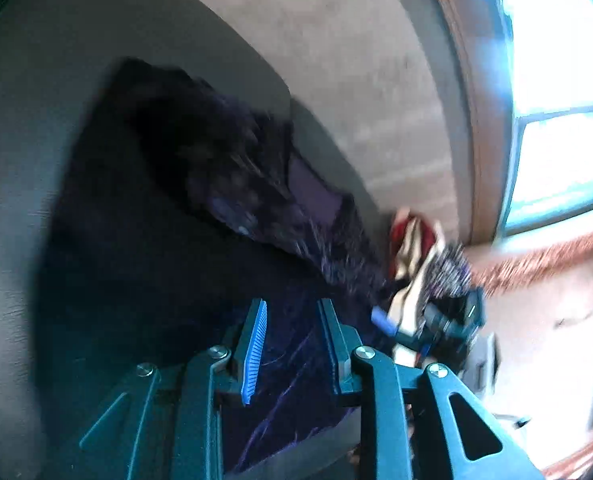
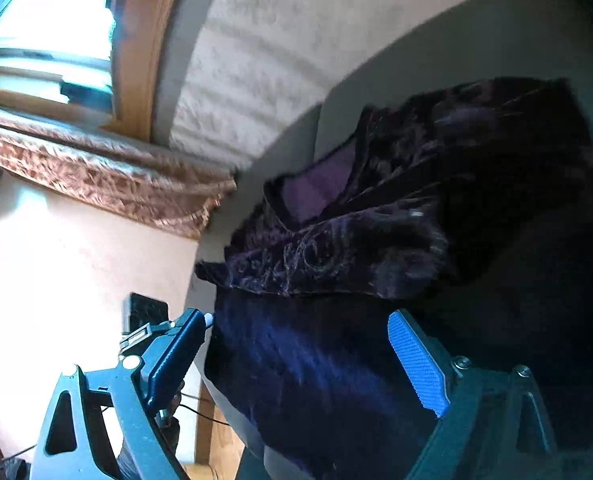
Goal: Fold clothes
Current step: 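Lay the folded hem down on the body and open both grippers, then withdraw both open grippers from the folded velvet top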
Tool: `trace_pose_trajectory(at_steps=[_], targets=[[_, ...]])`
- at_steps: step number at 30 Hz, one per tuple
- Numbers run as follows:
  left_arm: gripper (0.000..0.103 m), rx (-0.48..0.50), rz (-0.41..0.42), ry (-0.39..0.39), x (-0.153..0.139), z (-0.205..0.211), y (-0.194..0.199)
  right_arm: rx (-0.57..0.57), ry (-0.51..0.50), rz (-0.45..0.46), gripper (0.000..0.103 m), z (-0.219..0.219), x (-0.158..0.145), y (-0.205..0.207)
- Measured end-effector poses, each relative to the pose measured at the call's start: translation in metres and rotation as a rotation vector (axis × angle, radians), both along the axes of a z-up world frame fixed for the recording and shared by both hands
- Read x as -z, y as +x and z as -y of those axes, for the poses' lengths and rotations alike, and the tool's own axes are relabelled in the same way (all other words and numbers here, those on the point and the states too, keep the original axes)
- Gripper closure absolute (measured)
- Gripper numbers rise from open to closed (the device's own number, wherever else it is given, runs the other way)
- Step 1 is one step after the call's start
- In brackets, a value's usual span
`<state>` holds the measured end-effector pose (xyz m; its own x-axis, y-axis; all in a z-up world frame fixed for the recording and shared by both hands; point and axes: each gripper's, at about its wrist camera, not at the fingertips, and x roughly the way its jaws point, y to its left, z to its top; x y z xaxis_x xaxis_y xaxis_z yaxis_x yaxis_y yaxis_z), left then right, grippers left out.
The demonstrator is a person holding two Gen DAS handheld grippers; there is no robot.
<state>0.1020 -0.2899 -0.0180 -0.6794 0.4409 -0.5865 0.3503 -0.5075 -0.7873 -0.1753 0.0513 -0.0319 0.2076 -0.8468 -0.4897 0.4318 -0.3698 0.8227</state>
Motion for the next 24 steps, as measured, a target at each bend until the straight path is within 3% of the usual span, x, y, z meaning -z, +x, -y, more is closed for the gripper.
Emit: trace_pose_trajectory(at_steps=[3,6,9,12,14,20,21,22,24], targets=[[0.078,0.032,0.017,0.008,0.009,-0.014,-0.034,-0.039,0.038,0.039,0.007,0.029,0.005,-0.007],[0.077,0.015,-0.044,0.045,0.007,-0.012,-0.06,0.076,0.001,0.015,0.007,0.037,-0.003,-0.031],[0.076,-0.125,-0.116,0.029,-0.009,0.006,-0.072,0.244,-0.124,0.004,0.006,0.025,-0.017,-0.057],[0.075,-0.213,-0.153,0.002,-0.023,0.026,-0.056,0.256,-0.156,-0.052,0.002,0.003,-0.032,-0.055],[0.074,-0.225,-0.136,-0.112,-0.033,0.029,-0.041,0.233,-0.123,-0.139,0.002,-0.014,-0.042,-0.044],[0.066,-0.174,0.017,-0.416,-0.029,0.03,0.004,0.285,0.193,-0.402,0.004,-0.075,-0.033,-0.016],[0.065,-0.157,0.05,-0.463,-0.026,0.03,0.01,0.293,0.228,-0.429,0.015,-0.081,-0.031,-0.015],[0.064,-0.139,0.066,-0.491,-0.023,0.029,0.015,0.28,0.26,-0.459,0.033,-0.079,-0.03,-0.015],[0.064,-0.104,0.095,-0.546,-0.016,0.028,0.025,0.256,0.323,-0.517,0.045,-0.075,-0.029,-0.015]])
